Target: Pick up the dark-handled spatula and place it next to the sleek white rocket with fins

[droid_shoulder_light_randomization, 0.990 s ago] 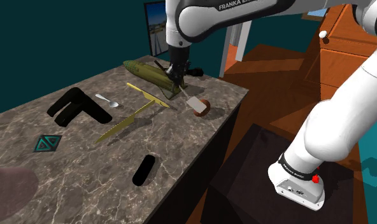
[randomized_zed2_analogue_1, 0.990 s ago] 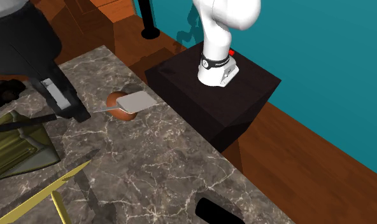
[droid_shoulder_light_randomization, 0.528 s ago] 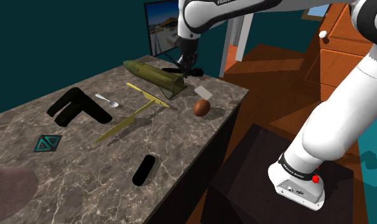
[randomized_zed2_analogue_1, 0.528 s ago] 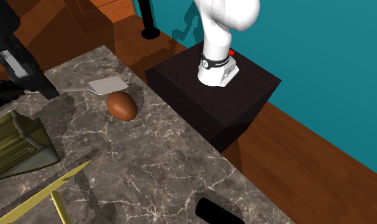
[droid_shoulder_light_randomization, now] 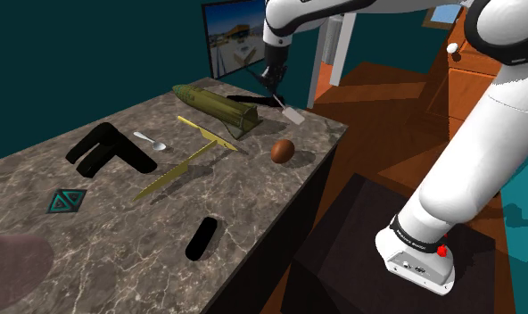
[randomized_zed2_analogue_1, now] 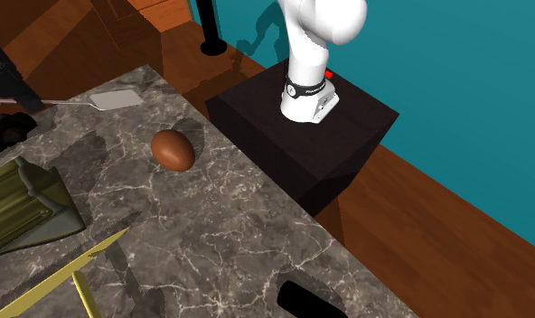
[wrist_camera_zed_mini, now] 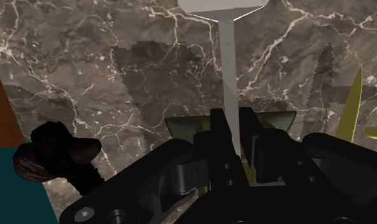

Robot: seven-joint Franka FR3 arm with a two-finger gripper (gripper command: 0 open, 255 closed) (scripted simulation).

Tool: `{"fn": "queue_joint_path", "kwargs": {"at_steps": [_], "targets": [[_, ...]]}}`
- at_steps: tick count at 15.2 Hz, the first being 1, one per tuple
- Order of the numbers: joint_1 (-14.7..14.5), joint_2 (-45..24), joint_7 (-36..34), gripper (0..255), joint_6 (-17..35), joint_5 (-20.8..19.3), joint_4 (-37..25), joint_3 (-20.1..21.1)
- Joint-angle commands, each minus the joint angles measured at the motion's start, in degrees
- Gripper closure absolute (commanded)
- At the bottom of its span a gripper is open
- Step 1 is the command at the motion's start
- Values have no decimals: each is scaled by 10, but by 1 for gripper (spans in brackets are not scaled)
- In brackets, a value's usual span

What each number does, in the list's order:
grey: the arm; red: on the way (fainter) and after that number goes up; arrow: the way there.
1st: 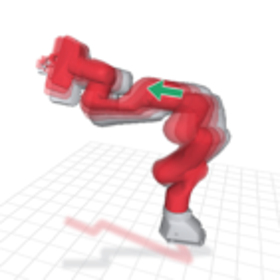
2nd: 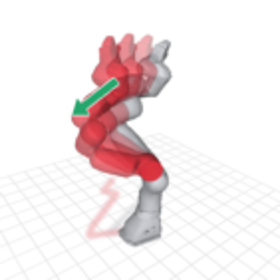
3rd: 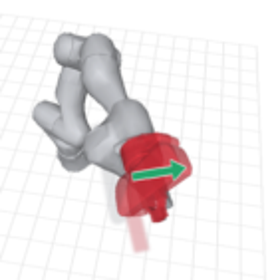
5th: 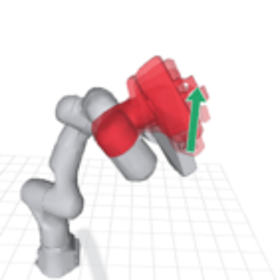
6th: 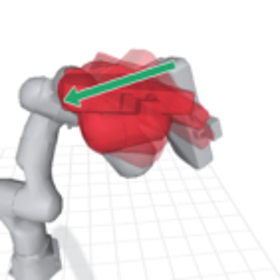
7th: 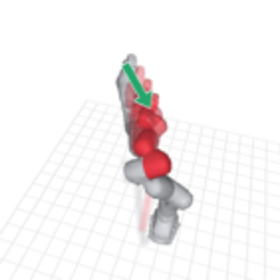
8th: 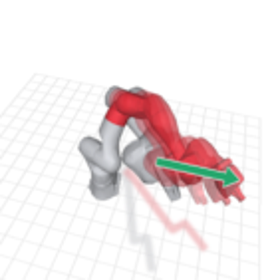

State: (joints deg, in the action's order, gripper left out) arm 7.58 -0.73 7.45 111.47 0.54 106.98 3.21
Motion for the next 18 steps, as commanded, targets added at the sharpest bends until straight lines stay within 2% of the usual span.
{"fn": "queue_joint_path", "kwargs": {"at_steps": [1, 8, 15, 18], "targets": [[14, -17, 29, 255, -6, 1, -23, -14], [59, -97, 111, 255, -32, 11, -127, -49], [108, -204, 184, 255, -80, 27, -280, -73], [108, -203, 185, 255, -56, 27, -256, -73]]}}
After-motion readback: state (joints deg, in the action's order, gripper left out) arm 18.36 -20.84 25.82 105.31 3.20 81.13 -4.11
